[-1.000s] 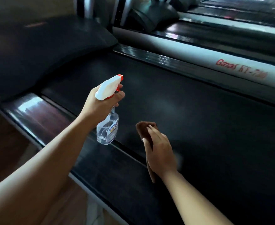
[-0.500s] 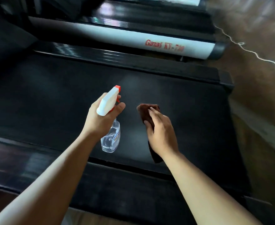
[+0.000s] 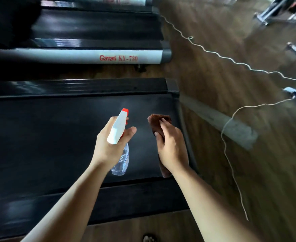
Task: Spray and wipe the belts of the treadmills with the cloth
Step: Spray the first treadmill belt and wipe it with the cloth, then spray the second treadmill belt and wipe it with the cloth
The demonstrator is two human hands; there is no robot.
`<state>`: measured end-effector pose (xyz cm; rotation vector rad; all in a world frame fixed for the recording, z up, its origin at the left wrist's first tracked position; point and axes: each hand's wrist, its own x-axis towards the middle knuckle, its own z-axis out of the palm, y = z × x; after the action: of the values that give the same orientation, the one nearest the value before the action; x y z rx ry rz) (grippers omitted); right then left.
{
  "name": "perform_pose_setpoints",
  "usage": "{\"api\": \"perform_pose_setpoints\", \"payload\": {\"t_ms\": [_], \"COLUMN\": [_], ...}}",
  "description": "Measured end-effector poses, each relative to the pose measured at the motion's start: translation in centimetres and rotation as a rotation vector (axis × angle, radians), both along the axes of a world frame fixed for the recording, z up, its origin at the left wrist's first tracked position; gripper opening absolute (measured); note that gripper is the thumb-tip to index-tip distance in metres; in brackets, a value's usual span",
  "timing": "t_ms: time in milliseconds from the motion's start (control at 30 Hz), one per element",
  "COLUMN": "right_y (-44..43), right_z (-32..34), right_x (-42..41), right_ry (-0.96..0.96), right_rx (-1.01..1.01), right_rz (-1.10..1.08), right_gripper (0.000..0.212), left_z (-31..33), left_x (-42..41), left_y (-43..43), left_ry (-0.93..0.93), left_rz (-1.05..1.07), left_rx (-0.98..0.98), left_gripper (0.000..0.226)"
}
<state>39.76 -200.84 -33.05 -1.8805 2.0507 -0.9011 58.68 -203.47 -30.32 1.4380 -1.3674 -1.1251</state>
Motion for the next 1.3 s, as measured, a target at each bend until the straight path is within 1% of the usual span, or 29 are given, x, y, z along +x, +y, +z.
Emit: {"api": "perform_pose_setpoints", "payload": {"t_ms": [267,533,767,967,1133,1300], "right_y": [3.7,9.4,14.5,18.4,20.5,22.1], "right_z": [11.3,17.7,20.2,22.3,24.0,24.7], "right_x": [-5.4,-7.8,-8.6,-10.1,-13.0,-18.4], "right_ry": [0.025,0.028,0.068,0.046,0.039,0.06], "right_rx": [-0.029,-0.053,-0.137,-0.122,-0.136,-0.135], "right_rz": [-0.112,-0.27,-0.436,-0.529,-0.582,-0.596], "right_gripper": [0.042,0.042,0.039,0.041,0.039,0.041], "left_z": [11.2,18.1,21.8,24.4,25.4,25.9], "left_x": [-5.2,-8.3,-10.1,-12.6,-16.3,-22.0], "left_y": [2.0,5.3,8.0,10.2,11.8,13.2], "left_ry": [0.008,0.014,-0.001,-0.035,-0.044,-0.077], "left_rz": [-0.123,-0.216,-0.376,-0.495,-0.553,-0.578], "left_rx": [-0.009,0.0,-0.056,-0.092,-0.132,-0.169], "left_gripper": [0.023,0.021,0.023,0.022,0.022,0.03]}}
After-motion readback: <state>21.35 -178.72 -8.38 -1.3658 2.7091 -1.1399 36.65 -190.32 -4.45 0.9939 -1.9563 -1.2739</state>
